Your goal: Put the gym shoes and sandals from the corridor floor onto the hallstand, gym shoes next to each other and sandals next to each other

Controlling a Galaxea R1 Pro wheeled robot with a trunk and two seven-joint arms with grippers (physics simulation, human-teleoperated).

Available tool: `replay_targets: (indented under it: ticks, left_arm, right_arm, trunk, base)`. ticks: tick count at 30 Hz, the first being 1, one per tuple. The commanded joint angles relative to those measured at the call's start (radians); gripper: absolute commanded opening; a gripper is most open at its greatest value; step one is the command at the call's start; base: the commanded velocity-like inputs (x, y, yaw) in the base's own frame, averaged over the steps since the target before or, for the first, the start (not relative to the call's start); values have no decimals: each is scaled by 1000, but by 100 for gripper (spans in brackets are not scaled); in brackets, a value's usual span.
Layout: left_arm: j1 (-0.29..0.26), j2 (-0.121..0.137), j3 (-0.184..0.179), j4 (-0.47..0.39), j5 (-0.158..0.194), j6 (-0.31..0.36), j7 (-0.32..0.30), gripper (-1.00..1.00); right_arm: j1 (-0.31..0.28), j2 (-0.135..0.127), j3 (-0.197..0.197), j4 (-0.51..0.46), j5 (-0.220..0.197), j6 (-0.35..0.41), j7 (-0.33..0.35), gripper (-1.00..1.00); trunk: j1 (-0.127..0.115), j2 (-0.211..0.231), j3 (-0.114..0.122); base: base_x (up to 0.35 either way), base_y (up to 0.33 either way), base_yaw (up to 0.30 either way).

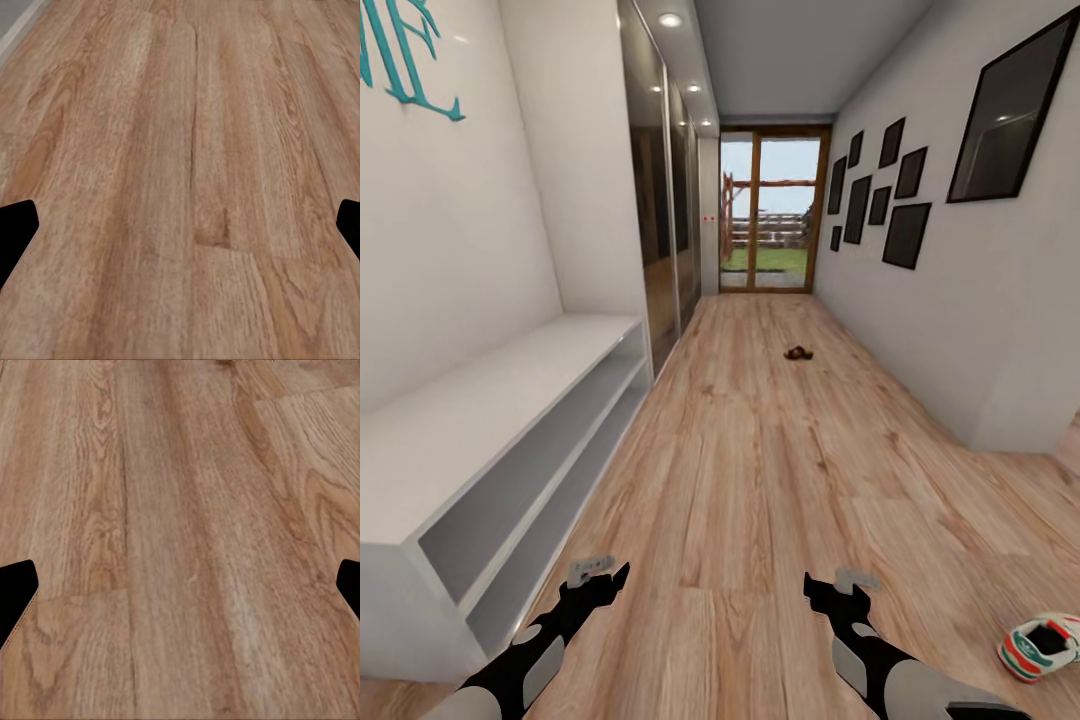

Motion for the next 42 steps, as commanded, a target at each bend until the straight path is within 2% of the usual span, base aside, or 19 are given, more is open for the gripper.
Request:
replay_targets:
  ticks: [1,21,42]
  left_arm:
    - [-1,1,-8,1,10,-4,-2,100]
    - [-1,1,-8,2,10,-4,-2,100]
    - [-1,1,-8,2,10,-4,-2,100]
  right_arm:
    - [-1,0,-4,1,-5,-5,1,100]
    - [-1,-1,-4,1,-5,-5,1,100]
    - [-1,-1,-4,1,-6,-5,1,100]
  trunk:
    - [0,0,-1]
    - [0,0,-1]
    - [0,0,-1]
  base:
    - [346,0,0]
    - [346,-7,0]
    - [347,-100,0]
